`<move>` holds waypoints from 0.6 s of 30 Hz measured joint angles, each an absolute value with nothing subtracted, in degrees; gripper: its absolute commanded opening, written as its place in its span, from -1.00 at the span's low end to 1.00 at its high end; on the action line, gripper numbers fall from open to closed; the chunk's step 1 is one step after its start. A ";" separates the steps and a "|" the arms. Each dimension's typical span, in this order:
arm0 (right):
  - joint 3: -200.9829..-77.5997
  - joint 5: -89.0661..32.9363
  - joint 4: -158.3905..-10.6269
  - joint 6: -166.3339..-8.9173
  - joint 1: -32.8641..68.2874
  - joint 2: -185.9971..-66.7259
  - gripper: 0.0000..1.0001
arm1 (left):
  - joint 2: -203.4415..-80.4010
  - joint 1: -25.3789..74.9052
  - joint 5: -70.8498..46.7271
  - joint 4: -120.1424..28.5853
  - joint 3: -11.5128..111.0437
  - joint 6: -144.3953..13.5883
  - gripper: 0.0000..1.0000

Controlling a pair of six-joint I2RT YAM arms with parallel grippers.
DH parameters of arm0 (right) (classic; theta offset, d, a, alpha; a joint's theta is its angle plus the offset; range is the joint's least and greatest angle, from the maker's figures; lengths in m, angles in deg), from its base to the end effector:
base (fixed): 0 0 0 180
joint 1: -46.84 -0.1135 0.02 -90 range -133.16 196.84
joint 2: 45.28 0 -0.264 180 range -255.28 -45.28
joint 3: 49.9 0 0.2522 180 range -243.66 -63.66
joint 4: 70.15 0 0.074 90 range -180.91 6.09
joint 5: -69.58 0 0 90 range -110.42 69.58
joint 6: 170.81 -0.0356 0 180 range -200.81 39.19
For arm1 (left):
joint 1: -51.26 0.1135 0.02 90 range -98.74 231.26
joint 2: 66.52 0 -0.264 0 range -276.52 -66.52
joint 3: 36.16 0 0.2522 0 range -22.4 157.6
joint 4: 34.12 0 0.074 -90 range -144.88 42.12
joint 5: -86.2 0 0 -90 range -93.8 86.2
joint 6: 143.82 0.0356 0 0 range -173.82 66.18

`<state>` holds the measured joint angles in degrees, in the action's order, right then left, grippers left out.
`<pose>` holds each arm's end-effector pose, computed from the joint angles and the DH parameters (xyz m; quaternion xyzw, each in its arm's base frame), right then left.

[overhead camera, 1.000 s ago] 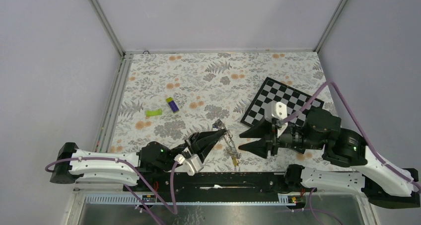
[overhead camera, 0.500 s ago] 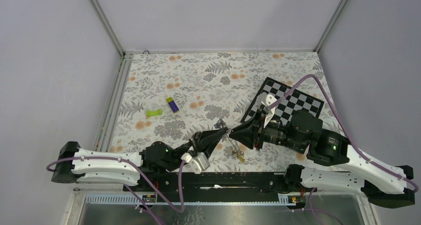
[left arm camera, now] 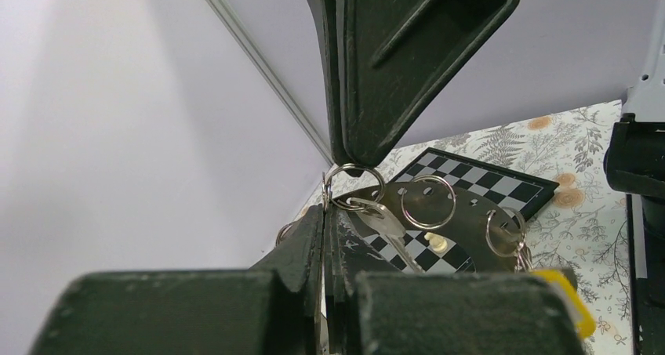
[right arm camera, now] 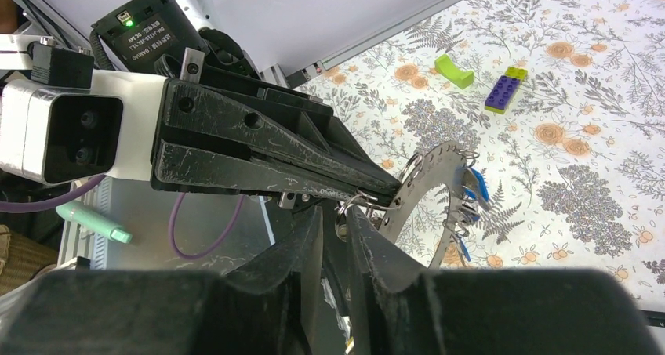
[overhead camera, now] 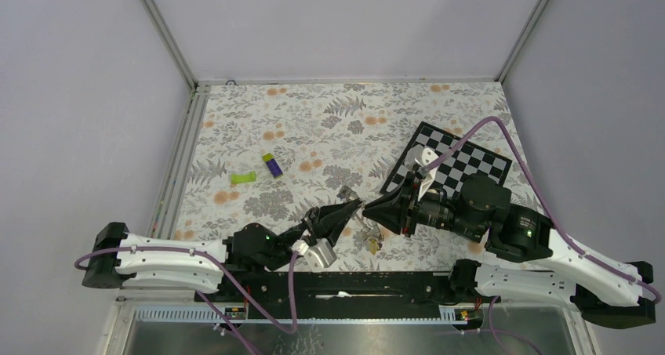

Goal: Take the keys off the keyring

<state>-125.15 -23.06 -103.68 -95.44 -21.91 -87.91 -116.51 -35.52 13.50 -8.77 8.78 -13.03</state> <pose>0.0520 0.1383 0.4265 -0.3385 0.6272 0.4787 0.5128 0.0220 -0.2019 0.3310 0.4523 0.3603 -0.2378 0.7804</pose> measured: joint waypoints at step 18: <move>-125.15 -22.40 -105.26 -95.62 -21.91 -89.16 -0.23 | -116.58 -35.52 14.48 -8.73 8.78 -12.87 -1.00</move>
<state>-125.15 -22.40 -105.26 -95.62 -21.91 -89.16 -116.58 -35.52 14.48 -8.73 8.78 -12.87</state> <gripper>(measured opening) 0.382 0.010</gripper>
